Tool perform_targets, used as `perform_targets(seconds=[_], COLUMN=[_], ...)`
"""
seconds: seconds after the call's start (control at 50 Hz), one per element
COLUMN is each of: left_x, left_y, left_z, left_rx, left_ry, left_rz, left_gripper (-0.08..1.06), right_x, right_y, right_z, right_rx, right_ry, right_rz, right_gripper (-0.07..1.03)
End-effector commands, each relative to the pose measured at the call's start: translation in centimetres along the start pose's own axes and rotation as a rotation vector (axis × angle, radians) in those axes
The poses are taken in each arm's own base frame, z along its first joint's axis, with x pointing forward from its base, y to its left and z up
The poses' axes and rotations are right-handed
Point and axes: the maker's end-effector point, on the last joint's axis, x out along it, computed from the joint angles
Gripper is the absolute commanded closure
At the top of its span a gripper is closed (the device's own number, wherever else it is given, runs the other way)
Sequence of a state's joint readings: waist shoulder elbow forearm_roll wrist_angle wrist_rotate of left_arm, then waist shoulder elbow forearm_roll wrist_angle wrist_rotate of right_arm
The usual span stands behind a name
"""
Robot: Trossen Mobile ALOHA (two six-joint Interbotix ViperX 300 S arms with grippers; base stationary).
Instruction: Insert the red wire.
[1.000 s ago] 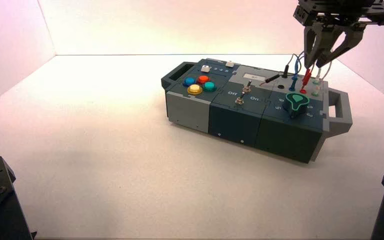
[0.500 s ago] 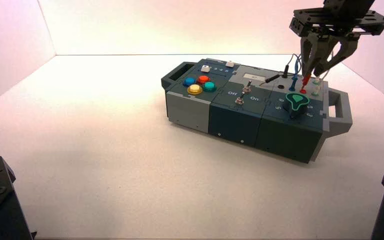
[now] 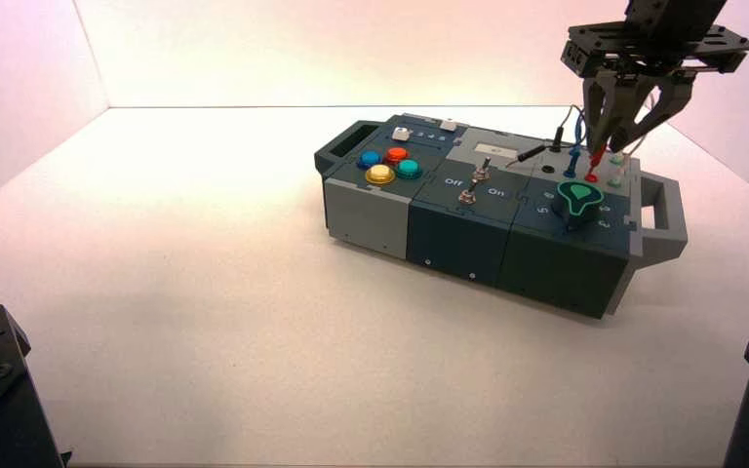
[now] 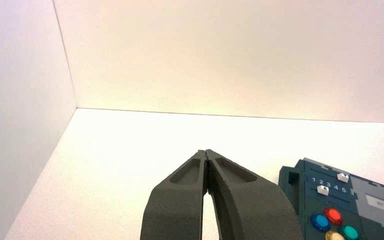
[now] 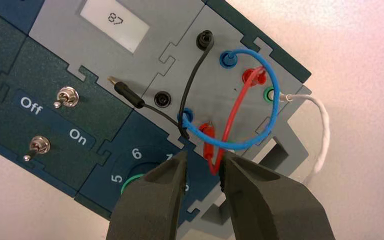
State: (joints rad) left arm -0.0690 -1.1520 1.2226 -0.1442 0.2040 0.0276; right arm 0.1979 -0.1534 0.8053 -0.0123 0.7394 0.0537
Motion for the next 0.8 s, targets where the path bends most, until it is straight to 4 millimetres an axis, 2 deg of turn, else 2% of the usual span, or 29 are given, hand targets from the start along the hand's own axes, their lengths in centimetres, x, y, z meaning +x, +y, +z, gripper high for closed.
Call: perform_targets(seconds=[0.02, 0.8], left_x=[-0.11, -0.16], left_y=[-0.24, -0.24], left_z=[1.38, 1.47], left_rx=[0.005, 0.006], left_ry=[-0.033, -0.038], left_rz=[-0.007, -0.007], left_gripper=[1.01, 1.01], right_x=[-0.56, 0.11], right_y=[-0.1, -0.22], right_z=[1.2, 2.15], right_rx=[0.003, -0.004], right_ry=[-0.031, -0.024], right_rz=[-0.002, -0.01], right_gripper=[0.61, 0.61])
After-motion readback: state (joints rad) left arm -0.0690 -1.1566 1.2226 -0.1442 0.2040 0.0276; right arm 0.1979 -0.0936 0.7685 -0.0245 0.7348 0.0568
